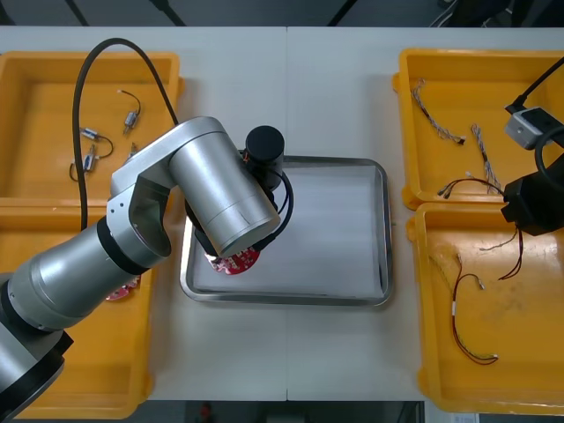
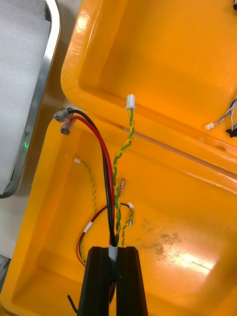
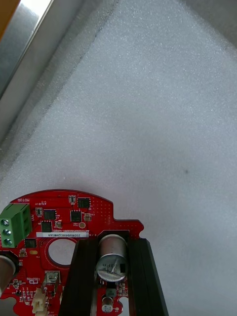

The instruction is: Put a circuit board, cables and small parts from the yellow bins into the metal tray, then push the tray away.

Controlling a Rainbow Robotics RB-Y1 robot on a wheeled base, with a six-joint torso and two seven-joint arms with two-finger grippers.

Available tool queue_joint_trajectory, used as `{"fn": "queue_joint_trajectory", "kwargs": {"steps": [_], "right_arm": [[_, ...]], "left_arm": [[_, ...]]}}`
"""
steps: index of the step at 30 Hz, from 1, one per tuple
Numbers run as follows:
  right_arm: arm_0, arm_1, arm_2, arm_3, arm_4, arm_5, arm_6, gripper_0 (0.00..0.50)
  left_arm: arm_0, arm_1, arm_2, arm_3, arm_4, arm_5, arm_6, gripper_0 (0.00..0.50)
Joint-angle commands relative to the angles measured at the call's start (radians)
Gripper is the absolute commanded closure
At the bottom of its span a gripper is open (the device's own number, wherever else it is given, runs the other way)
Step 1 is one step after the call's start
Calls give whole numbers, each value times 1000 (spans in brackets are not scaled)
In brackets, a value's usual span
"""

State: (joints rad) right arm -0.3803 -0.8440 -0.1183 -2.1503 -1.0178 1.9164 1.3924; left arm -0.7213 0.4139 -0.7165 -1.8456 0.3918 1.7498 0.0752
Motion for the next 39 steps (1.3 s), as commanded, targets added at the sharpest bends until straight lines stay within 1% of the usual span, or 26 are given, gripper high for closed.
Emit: {"fn": "queue_joint_trajectory", "kwargs": {"steps": [1,2,4,6,8,10,11,13,14,16,26,28,31,32,33,34,35,36,37,38,39], "right_arm": [[-26,-33,8,-28,2,3,8,500],[-26,-33,8,-28,2,3,8,500],[-26,-33,8,-28,2,3,8,500],[-26,-33,8,-28,2,3,8,500],[-26,-33,8,-28,2,3,8,500],[-26,-33,8,-28,2,3,8,500],[-26,-33,8,-28,2,3,8,500],[-26,-33,8,-28,2,3,8,500],[-26,-33,8,-28,2,3,8,500],[-26,-33,8,-28,2,3,8,500],[-26,-33,8,-28,2,3,8,500],[-26,-33,8,-28,2,3,8,500],[-26,-33,8,-28,2,3,8,500],[-26,-33,8,-28,2,3,8,500],[-26,-33,8,-28,2,3,8,500],[-26,-33,8,-28,2,3,8,500],[-3,-32,25,-3,2,3,11,500],[-3,-32,25,-3,2,3,11,500],[-8,-32,26,-6,1,3,10,500],[-8,-32,32,-5,-1,3,11,500],[-22,-46,42,-5,-8,3,14,500]], "left_arm": [[-43,-24,-20,-7,9,-12,41,428],[-43,-24,-26,-7,9,-18,44,386],[-41,-24,-35,-7,7,-21,49,358],[-41,-24,-37,-7,7,-21,49,350],[-41,-24,-37,-9,6,-21,51,329],[-43,-24,-38,-9,6,-24,51,234],[-41,-24,-38,-7,6,-26,51,207],[-43,-23,-37,-9,6,-26,47,116],[-41,-23,-38,-7,6,-26,49,93],[-41,-23,-38,-9,2,-26,51,0],[-49,-4,-38,-33,-10,-12,44,0],[-61,8,-37,-63,-1,20,40,0],[-86,37,-1,-130,55,74,32,0],[-86,37,-1,-130,55,74,32,0],[-95,57,31,-175,93,97,28,0],[-98,65,42,-188,104,108,26,0],[-106,92,77,-238,141,139,21,0],[-106,92,77,-238,141,139,21,0],[-115,126,117,-285,179,166,14,0],[-118,141,137,-308,200,170,12,0],[-124,168,167,-334,234,170,6,0]]}}
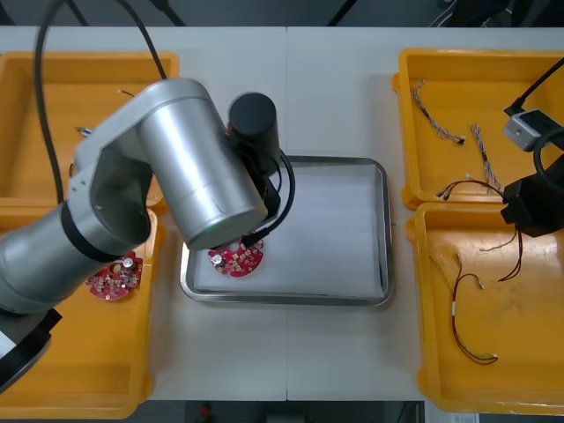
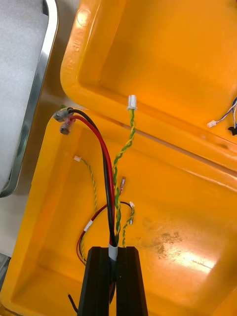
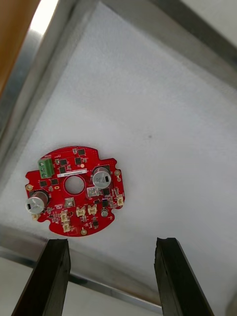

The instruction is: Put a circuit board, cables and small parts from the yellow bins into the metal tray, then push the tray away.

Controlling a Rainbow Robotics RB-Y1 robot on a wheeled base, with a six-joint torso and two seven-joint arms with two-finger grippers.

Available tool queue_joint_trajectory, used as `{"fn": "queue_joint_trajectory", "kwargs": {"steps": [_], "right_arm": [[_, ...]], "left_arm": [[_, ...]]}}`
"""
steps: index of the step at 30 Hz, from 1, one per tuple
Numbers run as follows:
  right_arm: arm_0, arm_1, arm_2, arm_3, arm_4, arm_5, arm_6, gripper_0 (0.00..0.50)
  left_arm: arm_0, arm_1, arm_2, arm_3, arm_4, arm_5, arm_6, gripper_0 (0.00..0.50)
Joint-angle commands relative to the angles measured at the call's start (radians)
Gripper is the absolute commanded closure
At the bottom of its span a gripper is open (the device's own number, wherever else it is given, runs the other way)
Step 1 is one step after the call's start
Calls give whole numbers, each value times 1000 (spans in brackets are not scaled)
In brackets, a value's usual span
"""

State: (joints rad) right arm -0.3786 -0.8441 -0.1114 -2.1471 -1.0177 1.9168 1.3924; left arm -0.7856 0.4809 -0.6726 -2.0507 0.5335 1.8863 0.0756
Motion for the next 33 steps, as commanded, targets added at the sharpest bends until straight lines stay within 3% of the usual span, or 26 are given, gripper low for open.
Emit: {"fn": "queue_joint_trajectory", "kwargs": {"steps": [1,9,16,27,33], "right_arm": [[-29,-50,47,-8,-16,3,14,500],[-137,-70,193,-8,-38,3,10,500],[-284,-69,398,-8,-59,3,-3,500],[-477,-49,702,-8,-90,-1,-12,500],[-589,34,835,26,-84,-9,-12,500]], "left_arm": [[-61,116,145,-146,117,34,4,0],[-75,277,366,-167,358,34,-42,0],[-75,418,524,-37,517,34,-183,0],[-75,555,625,202,542,22,-335,0],[-75,584,625,343,493,-92,-333,0]]}}
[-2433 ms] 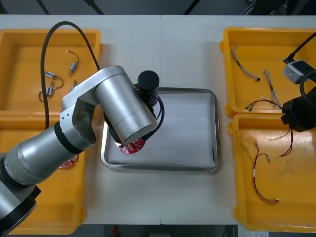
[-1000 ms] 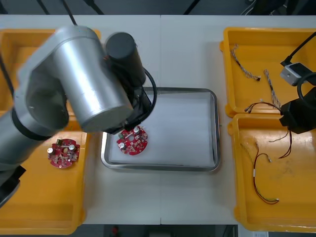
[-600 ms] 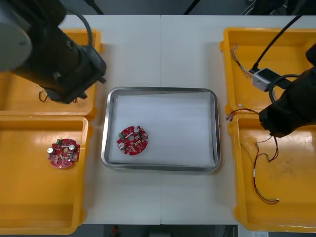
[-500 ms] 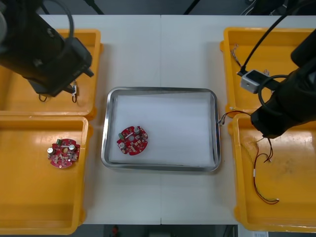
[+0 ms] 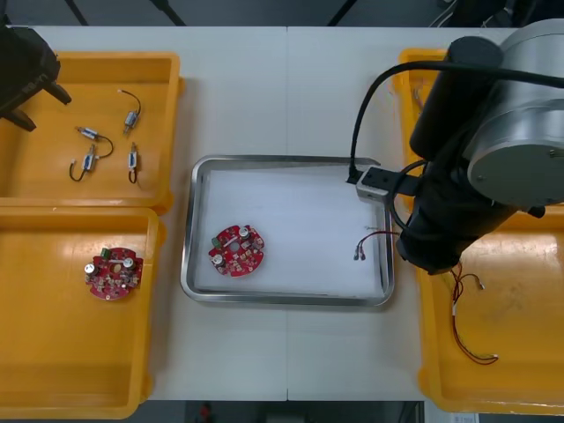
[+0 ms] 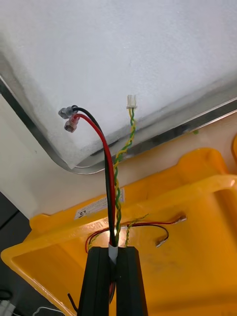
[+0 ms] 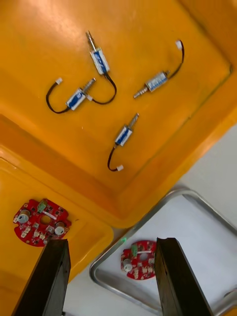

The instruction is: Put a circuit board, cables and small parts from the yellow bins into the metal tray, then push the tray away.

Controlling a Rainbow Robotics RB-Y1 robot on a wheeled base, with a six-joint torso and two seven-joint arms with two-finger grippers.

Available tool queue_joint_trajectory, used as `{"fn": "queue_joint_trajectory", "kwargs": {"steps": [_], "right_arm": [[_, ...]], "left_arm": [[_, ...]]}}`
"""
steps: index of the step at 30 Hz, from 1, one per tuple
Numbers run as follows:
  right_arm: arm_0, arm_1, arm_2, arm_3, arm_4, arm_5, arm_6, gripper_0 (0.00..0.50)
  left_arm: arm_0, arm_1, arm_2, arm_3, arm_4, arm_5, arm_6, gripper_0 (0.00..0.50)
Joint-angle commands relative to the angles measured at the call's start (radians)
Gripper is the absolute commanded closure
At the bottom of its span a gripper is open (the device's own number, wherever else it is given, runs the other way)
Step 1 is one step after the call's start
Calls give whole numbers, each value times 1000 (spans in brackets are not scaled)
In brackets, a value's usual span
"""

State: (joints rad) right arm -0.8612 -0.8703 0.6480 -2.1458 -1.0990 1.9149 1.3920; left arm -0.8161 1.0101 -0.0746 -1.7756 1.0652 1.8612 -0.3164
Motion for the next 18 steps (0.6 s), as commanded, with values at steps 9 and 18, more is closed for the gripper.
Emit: {"fn": "queue_joint_trajectory", "kwargs": {"steps": [9,18], "right_arm": [[-226,235,145,181,22,-8,5,500],[-240,323,214,259,114,-47,237,500]], "left_arm": [[-60,54,-13,212,-88,-200,106,0],[-83,53,-151,246,-226,-370,379,0]]}}
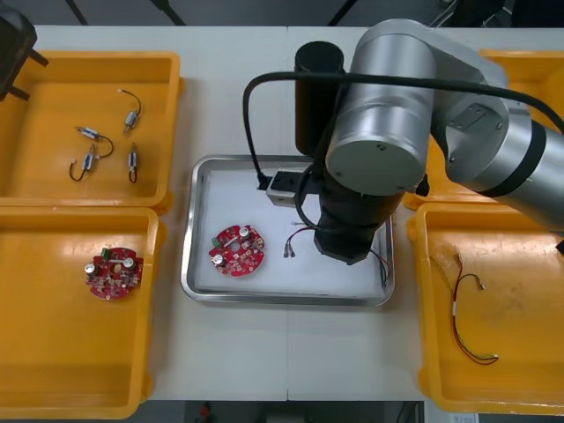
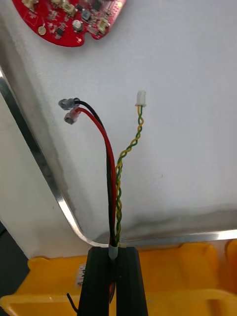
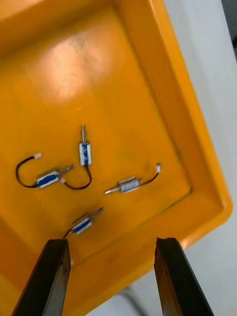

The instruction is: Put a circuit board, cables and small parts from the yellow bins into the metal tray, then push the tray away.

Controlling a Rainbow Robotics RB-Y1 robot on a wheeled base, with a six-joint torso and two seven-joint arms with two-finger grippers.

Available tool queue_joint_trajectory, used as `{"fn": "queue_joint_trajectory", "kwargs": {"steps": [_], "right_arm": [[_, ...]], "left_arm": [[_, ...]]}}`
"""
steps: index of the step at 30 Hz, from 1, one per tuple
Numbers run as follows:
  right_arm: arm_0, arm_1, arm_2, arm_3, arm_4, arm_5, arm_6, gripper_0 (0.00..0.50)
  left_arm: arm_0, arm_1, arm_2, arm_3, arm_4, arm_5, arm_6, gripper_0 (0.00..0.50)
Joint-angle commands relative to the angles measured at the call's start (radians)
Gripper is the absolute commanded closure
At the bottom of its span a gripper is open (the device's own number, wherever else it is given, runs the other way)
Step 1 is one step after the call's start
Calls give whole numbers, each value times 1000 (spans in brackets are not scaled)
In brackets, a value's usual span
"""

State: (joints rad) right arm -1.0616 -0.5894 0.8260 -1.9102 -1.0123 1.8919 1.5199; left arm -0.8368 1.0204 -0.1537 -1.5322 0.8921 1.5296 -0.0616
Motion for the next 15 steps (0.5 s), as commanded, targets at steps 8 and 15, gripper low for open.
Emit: {"fn": "queue_joint_trajectory", "kwargs": {"steps": [8,15], "right_arm": [[-24,68,139,82,93,-134,213,500],[23,72,174,95,158,-235,224,500]], "left_arm": [[-62,18,-149,60,-122,-106,51,0],[-77,-22,-179,172,-171,-197,-83,0]]}}
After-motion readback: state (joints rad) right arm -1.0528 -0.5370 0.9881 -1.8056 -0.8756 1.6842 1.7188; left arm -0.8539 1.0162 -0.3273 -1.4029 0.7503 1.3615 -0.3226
